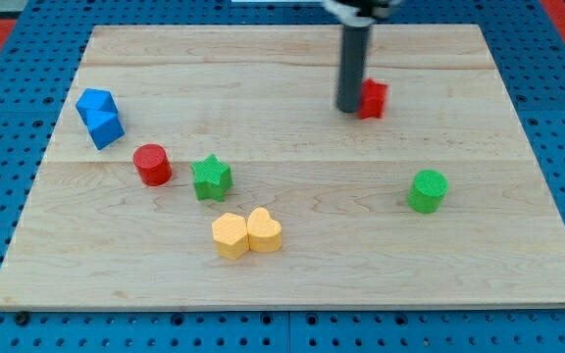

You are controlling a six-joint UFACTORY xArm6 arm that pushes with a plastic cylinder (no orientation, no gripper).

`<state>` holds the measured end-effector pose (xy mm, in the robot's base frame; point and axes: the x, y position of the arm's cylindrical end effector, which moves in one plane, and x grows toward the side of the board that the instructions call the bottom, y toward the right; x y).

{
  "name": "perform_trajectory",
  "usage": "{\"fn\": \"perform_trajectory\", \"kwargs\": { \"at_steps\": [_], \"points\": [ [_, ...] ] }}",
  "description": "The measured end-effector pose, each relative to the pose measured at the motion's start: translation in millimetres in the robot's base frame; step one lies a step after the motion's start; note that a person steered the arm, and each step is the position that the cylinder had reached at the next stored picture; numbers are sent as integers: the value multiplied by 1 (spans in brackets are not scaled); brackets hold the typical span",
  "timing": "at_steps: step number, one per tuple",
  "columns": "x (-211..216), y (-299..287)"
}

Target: Slide the red circle parallel to the right of the blue blocks

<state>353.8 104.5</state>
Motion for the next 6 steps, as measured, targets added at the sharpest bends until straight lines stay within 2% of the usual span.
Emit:
{"fn": "perform_trajectory", "kwargs": {
  "at_steps": [1,2,3,4,6],
  "points": [
    [0,1],
    [13,-41],
    [15,-125],
    [44,-199],
    [84,-292]
  ]
}}
